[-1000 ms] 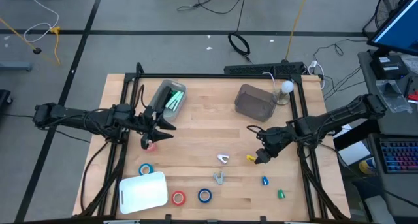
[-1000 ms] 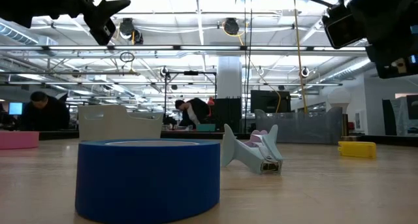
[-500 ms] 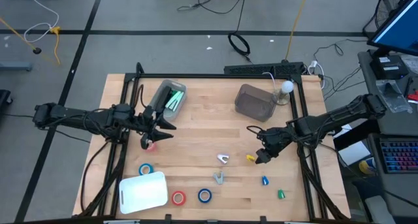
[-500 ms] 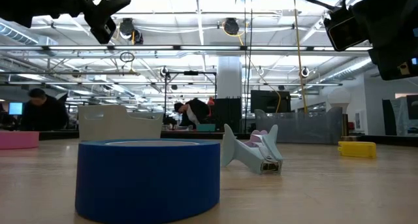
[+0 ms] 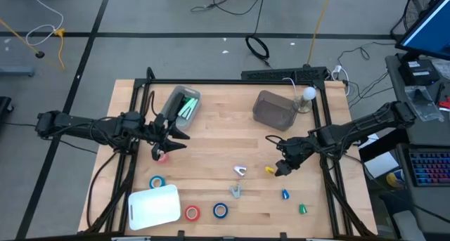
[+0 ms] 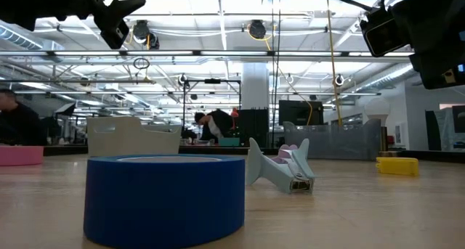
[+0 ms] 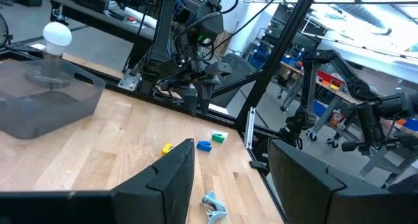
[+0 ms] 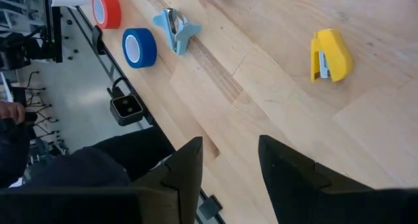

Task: Pick and place Stapler, Stapler remover, tape
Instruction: Put the yellow stapler into the gray bin

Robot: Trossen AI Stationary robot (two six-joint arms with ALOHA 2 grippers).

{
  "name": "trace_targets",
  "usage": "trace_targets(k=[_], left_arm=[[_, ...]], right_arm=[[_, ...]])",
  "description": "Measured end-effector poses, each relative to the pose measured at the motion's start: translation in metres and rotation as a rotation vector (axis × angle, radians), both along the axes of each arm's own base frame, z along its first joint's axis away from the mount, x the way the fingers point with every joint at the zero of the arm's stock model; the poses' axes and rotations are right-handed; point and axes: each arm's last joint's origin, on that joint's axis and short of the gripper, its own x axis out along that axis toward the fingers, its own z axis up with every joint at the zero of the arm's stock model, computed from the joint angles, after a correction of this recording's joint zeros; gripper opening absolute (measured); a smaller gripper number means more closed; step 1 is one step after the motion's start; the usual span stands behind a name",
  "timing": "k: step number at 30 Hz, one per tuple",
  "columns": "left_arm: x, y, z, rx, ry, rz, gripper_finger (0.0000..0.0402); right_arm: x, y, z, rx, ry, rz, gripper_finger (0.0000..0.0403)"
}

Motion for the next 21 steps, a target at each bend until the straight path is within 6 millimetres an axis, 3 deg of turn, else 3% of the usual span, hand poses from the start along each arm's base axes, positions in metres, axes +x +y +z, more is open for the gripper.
trace_targets(k=[12,21], left_arm=[[0.0,0.0,0.0,-0.003,0.005,0.001,0.0198],[0.0,0.0,-0.001,-0.002,0.012,0.002,0.0198]], right_arm=[[0.002,-0.001,0.001,-0.063,-0.066,0.075,0.0141],[0.004,-0.001,-0.021,-0.097,0.017,0.097,0.0141]])
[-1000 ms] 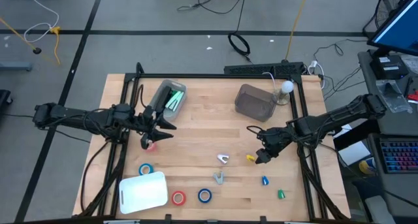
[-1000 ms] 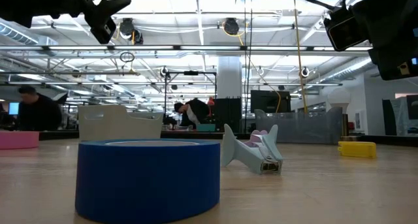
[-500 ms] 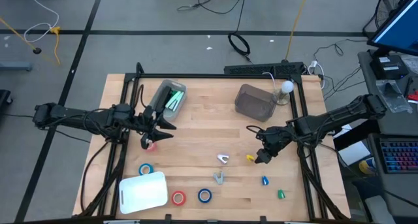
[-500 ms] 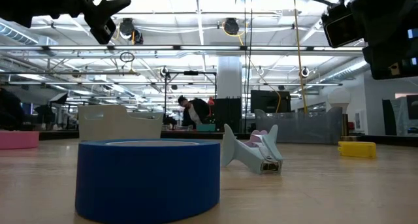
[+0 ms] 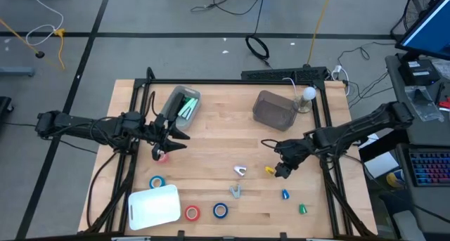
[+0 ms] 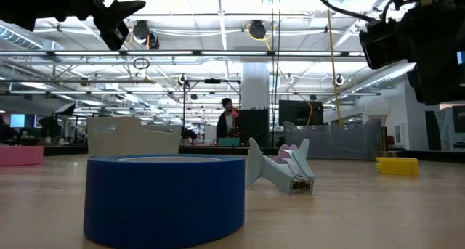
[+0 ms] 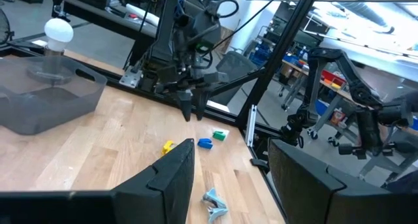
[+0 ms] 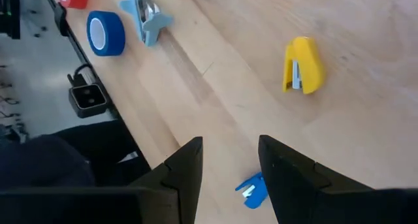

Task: Pick and place Stapler, Stapler remover, tape
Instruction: Put the yellow stapler into the gray bin

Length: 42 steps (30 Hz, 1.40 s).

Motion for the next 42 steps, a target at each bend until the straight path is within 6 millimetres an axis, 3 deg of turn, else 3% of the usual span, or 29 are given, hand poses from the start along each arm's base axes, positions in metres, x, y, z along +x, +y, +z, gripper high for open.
trace_targets(k=[11,24,30,35,42], left_arm=[[0.0,0.0,0.0,0.001,-0.001,0.001,0.0198],[0.0,0.0,0.0,0.004,-0.002,0.002,0.0198],[0.0,0.0,0.0,-0.009,0.001,0.002,0.0198],[0.0,0.0,0.0,-0.019,0.006,0.001,0.0198],[0.0,0.0,-0.002,-0.018,0.021,0.0,0.0198]], right_arm=[[0.001,-0.001,0.0,0.01,-0.02,0.064,0.0151],[0.005,-0.011,-0.001,-0.073,-0.059,0.02,0.0273],[0.009,-0.013,-0.001,-0.071,-0.085,0.033,0.0274],[0.011,-0.012,0.002,-0.004,-0.078,-0.037,0.0271],[0.013,-0.017,0.002,-0.039,-0.086,-0.14,0.0276]])
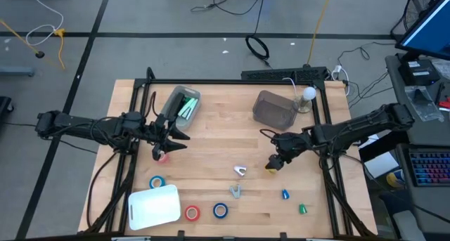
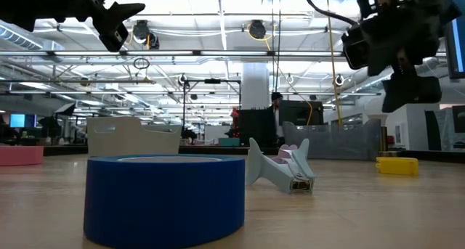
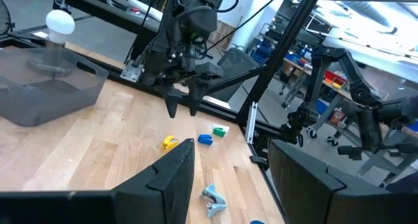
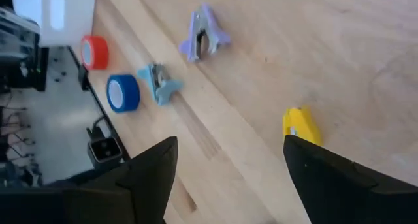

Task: Pick and place Stapler, Stapler remover, tape
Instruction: Put the yellow stapler into the gray bin

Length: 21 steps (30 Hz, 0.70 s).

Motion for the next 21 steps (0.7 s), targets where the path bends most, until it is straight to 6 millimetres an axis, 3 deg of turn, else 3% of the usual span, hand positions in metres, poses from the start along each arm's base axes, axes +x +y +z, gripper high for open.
trace_targets(k=[7,12,17,21], left_arm=[[0.0,0.0,-0.001,0.004,0.007,0.0,0.0198],[0.0,0.0,-0.003,0.003,0.029,0.001,0.0198],[0.0,0.0,-0.004,-0.002,0.039,0.001,0.0198],[0.0,0.0,-0.004,-0.018,0.042,0.002,0.0198]], right_arm=[[0.013,0.009,0.022,-0.057,-0.067,0.057,0.0271],[0.027,0.018,0.032,-0.211,0.149,0.143,0.0271],[0.048,0.022,0.017,-0.315,0.354,0.251,0.0274],[0.06,0.024,-0.001,-0.292,0.423,0.319,0.0272]])
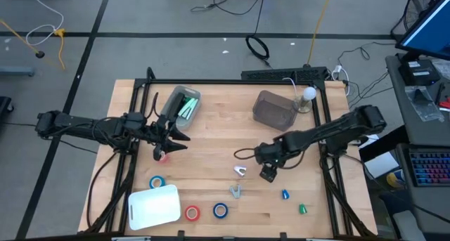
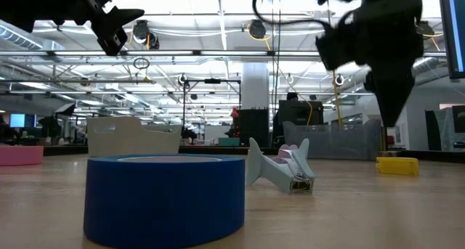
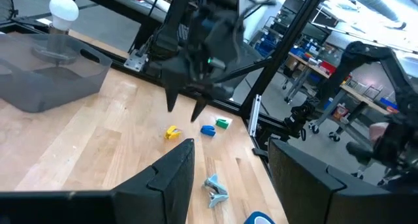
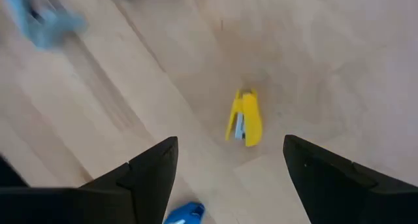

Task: Pick and place Stapler, Stapler remover, tape
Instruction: Put the yellow stapler into the gray bin

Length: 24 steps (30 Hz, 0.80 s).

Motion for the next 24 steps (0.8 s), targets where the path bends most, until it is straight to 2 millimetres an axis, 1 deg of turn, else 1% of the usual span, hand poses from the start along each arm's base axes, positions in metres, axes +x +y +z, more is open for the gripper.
trace_targets(k=[3,12,22,24], left_arm=[[0.0,0.0,-0.002,-0.011,0.019,0.0,0.0198],[0.0,0.0,-0.002,-0.026,0.029,0.001,0.0198],[0.0,0.0,-0.002,-0.033,0.031,0.002,0.0198],[0.0,0.0,-0.002,-0.033,0.031,0.002,0.0198]], right_arm=[[0.002,0.0,-0.009,-0.005,0.042,0.004,0.027],[0.004,0.0,-0.011,-0.023,0.026,-0.004,0.0273],[0.015,0.003,-0.035,-0.043,0.079,-0.005,0.0274],[0.016,0.003,-0.038,-0.049,0.078,-0.005,0.0274]])
